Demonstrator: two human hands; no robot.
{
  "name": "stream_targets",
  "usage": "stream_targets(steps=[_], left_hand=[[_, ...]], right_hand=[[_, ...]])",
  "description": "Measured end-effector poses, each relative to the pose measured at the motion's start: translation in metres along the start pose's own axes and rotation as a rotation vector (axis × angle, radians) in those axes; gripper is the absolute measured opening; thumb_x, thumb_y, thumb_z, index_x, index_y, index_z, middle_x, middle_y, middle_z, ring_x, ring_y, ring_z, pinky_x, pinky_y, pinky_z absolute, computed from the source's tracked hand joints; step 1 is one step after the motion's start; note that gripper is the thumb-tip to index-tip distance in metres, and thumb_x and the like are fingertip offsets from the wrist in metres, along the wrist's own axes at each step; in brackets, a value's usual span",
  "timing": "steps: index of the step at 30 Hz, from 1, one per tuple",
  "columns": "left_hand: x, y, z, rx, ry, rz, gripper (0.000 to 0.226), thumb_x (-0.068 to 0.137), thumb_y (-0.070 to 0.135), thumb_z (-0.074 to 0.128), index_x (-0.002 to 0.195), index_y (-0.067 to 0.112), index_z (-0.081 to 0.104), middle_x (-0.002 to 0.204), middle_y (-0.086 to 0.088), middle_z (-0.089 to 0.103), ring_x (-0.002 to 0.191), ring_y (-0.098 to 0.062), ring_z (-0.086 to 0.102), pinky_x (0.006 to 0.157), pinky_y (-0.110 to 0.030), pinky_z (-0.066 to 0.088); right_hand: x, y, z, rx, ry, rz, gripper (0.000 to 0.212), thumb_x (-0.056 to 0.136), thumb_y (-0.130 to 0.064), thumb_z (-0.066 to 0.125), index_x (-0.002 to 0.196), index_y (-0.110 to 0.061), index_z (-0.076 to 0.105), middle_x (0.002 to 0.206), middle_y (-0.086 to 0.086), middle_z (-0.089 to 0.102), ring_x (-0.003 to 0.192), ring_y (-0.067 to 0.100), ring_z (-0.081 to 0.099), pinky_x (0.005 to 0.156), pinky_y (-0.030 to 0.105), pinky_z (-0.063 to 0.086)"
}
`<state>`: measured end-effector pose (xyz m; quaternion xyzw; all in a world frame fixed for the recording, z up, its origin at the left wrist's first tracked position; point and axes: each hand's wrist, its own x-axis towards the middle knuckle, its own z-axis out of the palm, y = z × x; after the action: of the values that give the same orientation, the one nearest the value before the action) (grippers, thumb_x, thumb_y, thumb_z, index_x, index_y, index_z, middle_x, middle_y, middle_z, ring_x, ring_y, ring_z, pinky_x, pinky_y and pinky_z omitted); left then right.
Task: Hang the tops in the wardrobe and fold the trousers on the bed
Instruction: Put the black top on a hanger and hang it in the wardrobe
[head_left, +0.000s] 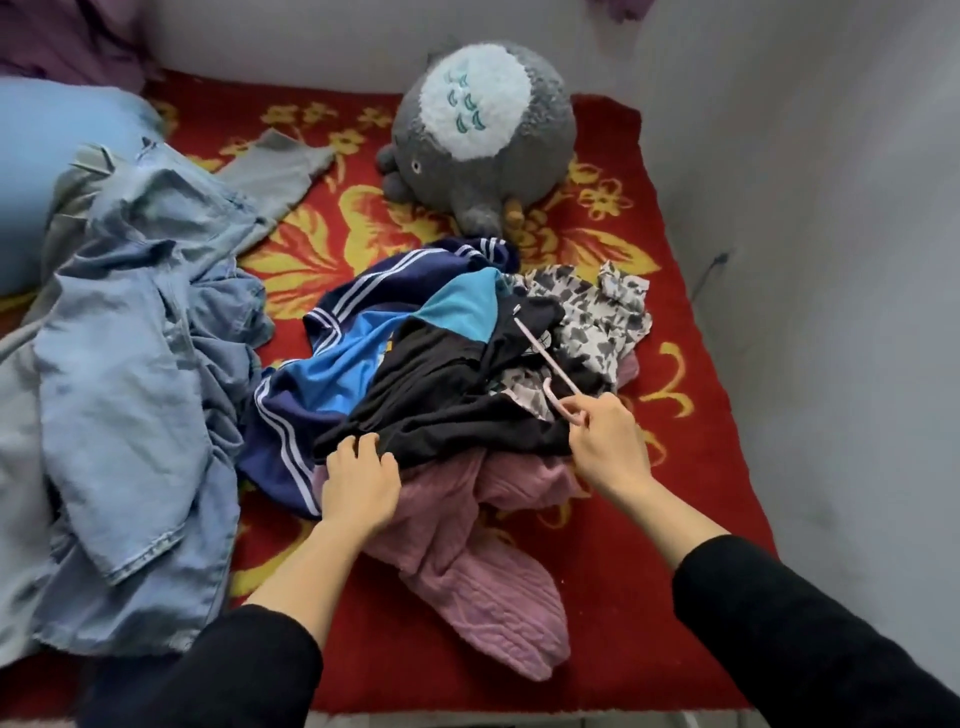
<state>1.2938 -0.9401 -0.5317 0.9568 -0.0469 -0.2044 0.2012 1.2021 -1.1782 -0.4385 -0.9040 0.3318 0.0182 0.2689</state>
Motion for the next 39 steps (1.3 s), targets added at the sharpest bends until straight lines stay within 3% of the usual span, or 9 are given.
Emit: stream_targets(steps=[7, 11, 13, 19, 24, 29, 32, 35, 39], left_hand=[[0.083, -0.022, 0.016, 0.157, 0.101, -0.046, 0.049, 0.092, 0.014, 0.046, 0.140, 0.010, 0.040, 0.148, -0.009, 0.036, 0.134, -0.031, 0.031, 0.104, -0.045, 0.031], [0.104, -0.038, 0.025, 0.193, 0.089, -0.112, 0.029, 0.094, 0.023, 0.049, 0.119, 0.023, 0.063, 0.130, -0.003, 0.057, 0.126, -0.025, 0.044, 0.103, -0.041, 0.031], [0.105, -0.038, 0.022, -0.023, 0.075, -0.092, 0.021, 0.093, 0.022, 0.053, 0.108, 0.019, 0.068, 0.111, -0.006, 0.068, 0.111, -0.029, 0.057, 0.091, -0.037, 0.040], [0.060, -0.009, -0.024, -0.923, -0.263, -0.071, 0.018, 0.095, 0.005, 0.051, 0.084, 0.011, 0.065, 0.069, 0.003, 0.064, 0.066, -0.014, 0.056, 0.059, -0.021, 0.047], [0.035, 0.010, -0.056, -1.436, -0.338, -0.313, 0.026, 0.089, 0.003, 0.041, 0.091, 0.000, 0.066, 0.084, -0.011, 0.069, 0.074, -0.017, 0.066, 0.063, -0.019, 0.054], [0.012, 0.034, -0.087, -1.387, -0.366, -0.167, 0.048, 0.095, 0.022, 0.045, 0.056, 0.016, 0.072, 0.064, 0.001, 0.067, 0.061, -0.006, 0.064, 0.055, -0.014, 0.049], [0.004, 0.031, -0.097, -1.369, -0.341, -0.131, 0.017, 0.077, 0.028, 0.064, 0.074, 0.013, 0.069, 0.082, -0.008, 0.064, 0.078, -0.017, 0.061, 0.068, -0.024, 0.048], [-0.005, 0.019, -0.112, -1.368, -0.358, -0.100, 0.040, 0.056, 0.034, 0.075, 0.080, 0.007, 0.057, 0.083, -0.012, 0.048, 0.078, -0.026, 0.045, 0.073, -0.036, 0.036], [-0.018, 0.010, -0.140, -1.224, -0.222, -0.004, 0.037, 0.054, 0.029, 0.068, 0.055, 0.018, 0.032, 0.057, 0.000, 0.026, 0.056, -0.012, 0.021, 0.052, -0.030, 0.017]], right_hand=[[0.065, 0.005, 0.069, -0.121, -0.097, -0.124, 0.039, 0.095, -0.013, 0.044, 0.133, -0.014, 0.051, 0.111, 0.012, 0.044, 0.099, 0.037, 0.055, 0.070, 0.035, 0.038], [0.079, 0.000, 0.104, -0.098, -0.197, -0.155, 0.037, 0.094, -0.018, 0.050, 0.130, -0.011, 0.051, 0.120, 0.013, 0.043, 0.111, 0.034, 0.051, 0.084, 0.039, 0.043], [0.079, -0.005, 0.116, -0.007, -0.272, -0.144, 0.029, 0.095, -0.025, 0.053, 0.121, -0.013, 0.058, 0.119, 0.011, 0.049, 0.108, 0.030, 0.053, 0.090, 0.038, 0.044], [0.077, -0.031, 0.121, 0.351, -0.309, 0.034, 0.026, 0.091, -0.039, 0.061, 0.081, -0.016, 0.066, 0.074, 0.003, 0.064, 0.073, 0.017, 0.057, 0.065, 0.028, 0.039], [0.087, -0.054, 0.110, 0.474, -0.162, 0.102, 0.027, 0.090, -0.034, 0.065, 0.100, -0.008, 0.065, 0.086, 0.003, 0.063, 0.081, 0.017, 0.055, 0.071, 0.028, 0.037], [0.095, -0.070, 0.107, 0.403, -0.169, 0.132, 0.072, 0.076, -0.029, 0.077, 0.139, -0.019, 0.043, 0.118, 0.006, 0.045, 0.106, 0.019, 0.050, 0.098, 0.029, 0.039], [0.088, -0.079, 0.109, 0.366, -0.261, 0.082, 0.061, 0.077, -0.015, 0.068, 0.135, -0.024, 0.050, 0.114, 0.007, 0.040, 0.097, 0.019, 0.050, 0.091, 0.022, 0.038], [0.083, -0.080, 0.108, 0.338, -0.201, 0.053, 0.039, 0.083, -0.013, 0.057, 0.119, -0.026, 0.064, 0.108, 0.011, 0.047, 0.095, 0.028, 0.059, 0.092, 0.032, 0.045], [0.089, -0.094, 0.077, 0.309, -0.107, -0.047, 0.009, 0.080, -0.017, 0.057, 0.079, -0.021, 0.065, 0.096, 0.017, 0.055, 0.084, 0.030, 0.056, 0.075, 0.035, 0.044]])
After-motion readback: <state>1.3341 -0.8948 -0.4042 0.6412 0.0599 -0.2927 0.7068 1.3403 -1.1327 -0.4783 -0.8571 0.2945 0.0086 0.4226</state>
